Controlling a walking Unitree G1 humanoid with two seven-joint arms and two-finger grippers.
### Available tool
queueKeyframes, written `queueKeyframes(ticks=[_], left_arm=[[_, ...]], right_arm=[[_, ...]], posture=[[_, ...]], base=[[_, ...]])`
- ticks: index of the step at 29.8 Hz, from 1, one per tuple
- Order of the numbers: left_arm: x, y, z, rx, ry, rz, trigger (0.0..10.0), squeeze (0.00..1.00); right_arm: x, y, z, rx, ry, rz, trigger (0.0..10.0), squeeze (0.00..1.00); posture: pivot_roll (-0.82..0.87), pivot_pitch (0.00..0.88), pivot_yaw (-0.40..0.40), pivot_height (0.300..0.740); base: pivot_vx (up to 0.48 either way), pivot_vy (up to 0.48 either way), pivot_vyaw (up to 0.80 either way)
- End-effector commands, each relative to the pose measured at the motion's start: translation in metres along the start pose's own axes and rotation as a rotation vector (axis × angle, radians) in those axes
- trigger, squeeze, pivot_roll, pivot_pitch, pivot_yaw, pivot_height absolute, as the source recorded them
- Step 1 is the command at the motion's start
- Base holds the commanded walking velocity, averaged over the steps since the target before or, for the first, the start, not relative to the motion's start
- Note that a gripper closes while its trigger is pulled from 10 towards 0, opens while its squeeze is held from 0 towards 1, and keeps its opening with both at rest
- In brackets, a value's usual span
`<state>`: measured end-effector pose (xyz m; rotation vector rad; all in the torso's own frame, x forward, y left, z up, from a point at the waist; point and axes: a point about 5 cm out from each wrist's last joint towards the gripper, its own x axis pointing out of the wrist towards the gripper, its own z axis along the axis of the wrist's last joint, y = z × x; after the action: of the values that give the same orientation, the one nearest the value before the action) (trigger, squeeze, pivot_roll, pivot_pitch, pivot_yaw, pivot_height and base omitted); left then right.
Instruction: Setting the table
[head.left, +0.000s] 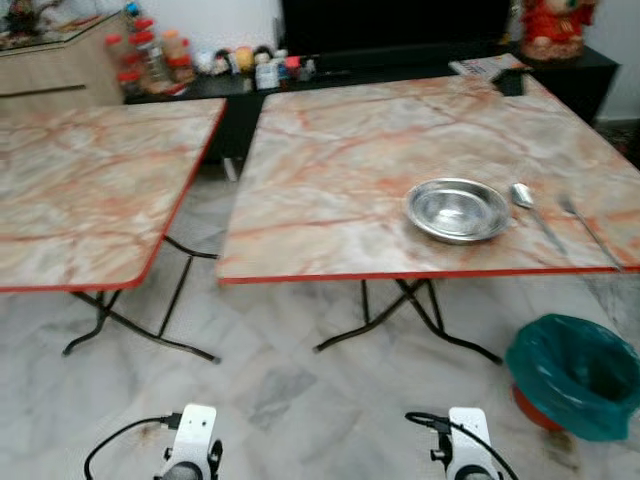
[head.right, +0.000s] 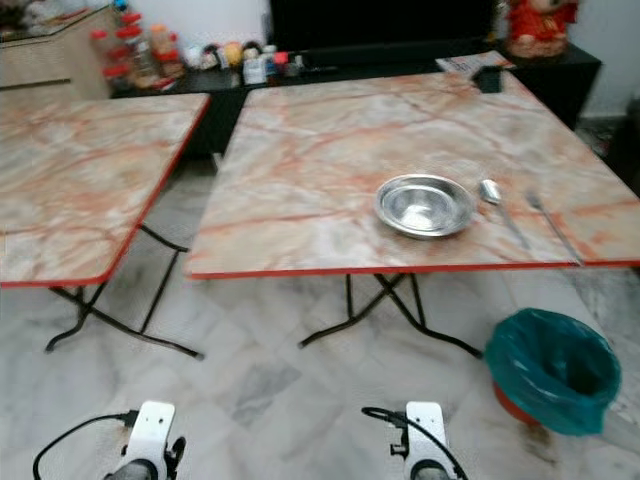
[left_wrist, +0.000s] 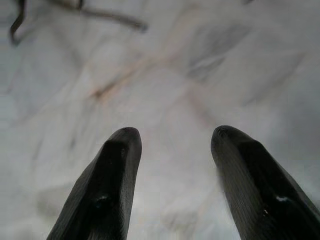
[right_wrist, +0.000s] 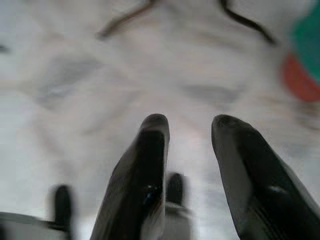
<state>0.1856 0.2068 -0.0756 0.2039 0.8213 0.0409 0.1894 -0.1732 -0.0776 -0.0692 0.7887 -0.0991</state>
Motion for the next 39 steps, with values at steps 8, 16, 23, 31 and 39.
queueKeyframes(ticks=[8, 16, 23, 31, 39], left_arm=[[0.0009, 0.001, 0.0026, 0.006, -0.005, 0.003, 10.0, 0.0], [0.0005, 0.0053, 0.002, 0.012, -0.006, 0.01, 10.0, 0.0], [0.0003, 0.0068, 0.0012, 0.013, -0.003, 0.013, 10.0, 0.0], [0.0006, 0.007, 0.0023, 0.005, -0.006, 0.018, 10.0, 0.0], [0.0007, 0.0066, 0.0026, 0.0, -0.006, 0.019, 10.0, 0.0]], right_arm=[[-0.0013, -0.0022, -0.0045, 0.005, 0.013, -0.004, 10.0, 0.0], [-0.0007, -0.0006, -0.0026, 0.033, 0.009, -0.005, 10.0, 0.0], [0.0003, -0.0004, 0.0008, 0.037, -0.001, -0.005, 10.0, 0.0], [0.0004, -0.0008, 0.0006, 0.052, 0.003, -0.017, 10.0, 0.0], [0.0007, -0.0019, 0.0011, 0.08, 0.004, -0.03, 10.0, 0.0]], posture=[[0.02, 0.0, 0.117, 0.74], [0.03, 0.0, 0.118, 0.74], [0.03, 0.0, 0.119, 0.74], [0.04, 0.0, 0.127, 0.74], [0.04, 0.009, 0.131, 0.74]], base=[[0.0, 0.377, 0.0], [0.0, 0.385, 0.0], [0.0, 0.394, -0.48], [0.0, 0.412, 0.0], [0.0, 0.46, -0.47]])
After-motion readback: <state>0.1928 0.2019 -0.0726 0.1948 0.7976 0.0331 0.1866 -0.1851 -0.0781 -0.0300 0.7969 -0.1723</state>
